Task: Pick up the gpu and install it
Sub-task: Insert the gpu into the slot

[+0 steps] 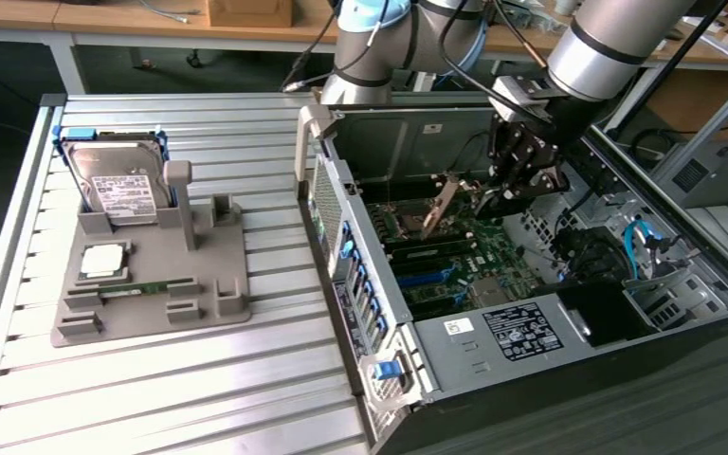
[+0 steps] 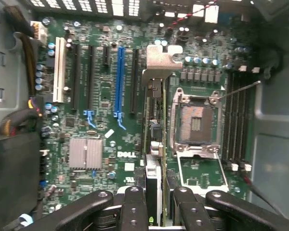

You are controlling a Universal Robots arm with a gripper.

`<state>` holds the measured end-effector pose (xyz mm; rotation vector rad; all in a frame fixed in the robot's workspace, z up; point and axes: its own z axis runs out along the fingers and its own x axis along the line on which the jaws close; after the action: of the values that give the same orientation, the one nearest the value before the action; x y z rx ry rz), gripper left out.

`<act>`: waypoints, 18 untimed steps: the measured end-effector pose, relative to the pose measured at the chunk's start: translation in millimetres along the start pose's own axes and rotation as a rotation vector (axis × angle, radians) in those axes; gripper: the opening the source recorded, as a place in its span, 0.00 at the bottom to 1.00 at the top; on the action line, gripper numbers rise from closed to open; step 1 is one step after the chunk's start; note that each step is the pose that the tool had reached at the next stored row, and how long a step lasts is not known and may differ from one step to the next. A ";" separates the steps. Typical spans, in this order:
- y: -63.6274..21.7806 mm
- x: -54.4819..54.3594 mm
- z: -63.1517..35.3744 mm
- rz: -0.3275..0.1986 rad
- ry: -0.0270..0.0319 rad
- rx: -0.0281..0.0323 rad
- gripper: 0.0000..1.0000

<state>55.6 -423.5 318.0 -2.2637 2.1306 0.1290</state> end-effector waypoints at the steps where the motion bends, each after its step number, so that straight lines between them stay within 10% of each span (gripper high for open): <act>1: -0.1 0.0 0.0 0.000 0.0000 -0.0001 0.27; 18: 3.2 3.7 2.0 0.041 -0.0015 0.0033 0.27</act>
<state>52.6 -427.2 315.8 -2.2178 2.1760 0.1281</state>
